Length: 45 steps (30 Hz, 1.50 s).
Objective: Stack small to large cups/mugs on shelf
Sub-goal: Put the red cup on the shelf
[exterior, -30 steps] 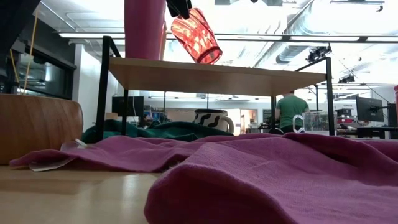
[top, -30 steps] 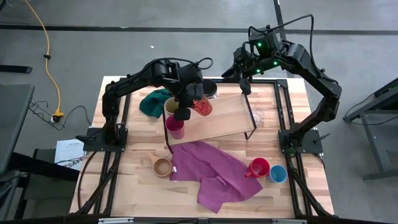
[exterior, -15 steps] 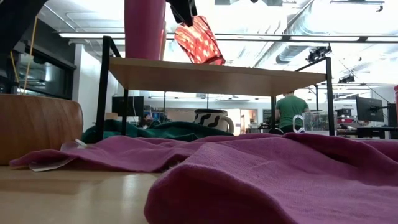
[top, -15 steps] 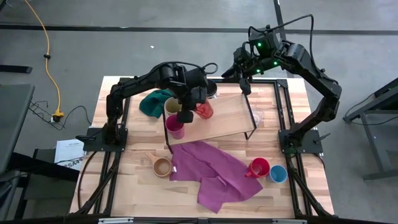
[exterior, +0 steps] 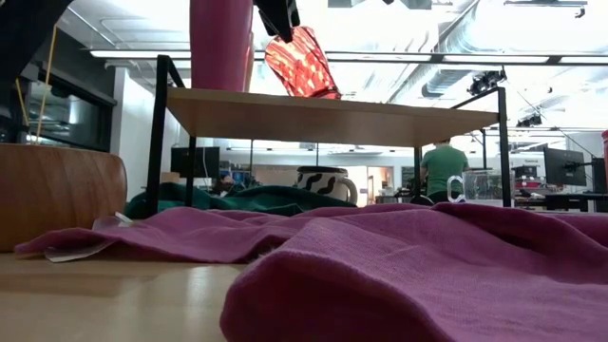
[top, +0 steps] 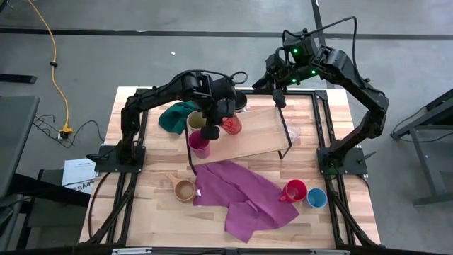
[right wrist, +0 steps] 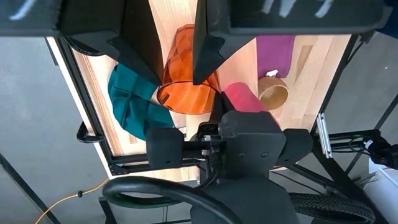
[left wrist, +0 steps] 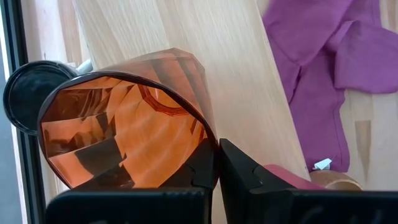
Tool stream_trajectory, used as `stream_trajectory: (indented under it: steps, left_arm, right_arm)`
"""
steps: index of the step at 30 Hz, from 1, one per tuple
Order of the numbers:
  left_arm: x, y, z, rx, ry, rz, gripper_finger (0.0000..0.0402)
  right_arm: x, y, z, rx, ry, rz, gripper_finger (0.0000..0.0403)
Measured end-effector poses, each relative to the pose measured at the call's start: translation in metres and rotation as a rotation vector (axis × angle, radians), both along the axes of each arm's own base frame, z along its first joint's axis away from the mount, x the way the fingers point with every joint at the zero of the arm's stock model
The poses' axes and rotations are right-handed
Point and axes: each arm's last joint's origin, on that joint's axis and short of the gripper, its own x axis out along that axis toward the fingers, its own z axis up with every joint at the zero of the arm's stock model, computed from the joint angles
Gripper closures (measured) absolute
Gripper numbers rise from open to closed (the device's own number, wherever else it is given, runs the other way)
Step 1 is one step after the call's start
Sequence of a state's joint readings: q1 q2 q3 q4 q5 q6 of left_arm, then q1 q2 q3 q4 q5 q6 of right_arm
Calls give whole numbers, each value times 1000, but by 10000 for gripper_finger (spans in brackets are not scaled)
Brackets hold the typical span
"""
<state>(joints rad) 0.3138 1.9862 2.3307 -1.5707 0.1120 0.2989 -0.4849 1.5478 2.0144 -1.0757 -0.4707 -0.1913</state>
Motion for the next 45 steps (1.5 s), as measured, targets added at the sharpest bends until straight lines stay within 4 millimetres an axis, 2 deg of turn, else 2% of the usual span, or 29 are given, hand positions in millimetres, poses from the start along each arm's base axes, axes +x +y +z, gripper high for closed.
stream_trajectory:
  steps: [9,17,25,45]
  left_arm:
    - [0,0,0,2,0,-6,386]
    - [0,-1,0,-14,-6,-21,394]
    - [0,-1,0,-25,-10,-26,380]
    - [1,-4,0,-70,-27,-61,378]
  right_arm:
    - [0,0,0,0,0,0,324]
    - [0,0,0,0,0,0,324]
    - [0,0,0,0,0,0,324]
    - [0,0,0,0,0,0,324]
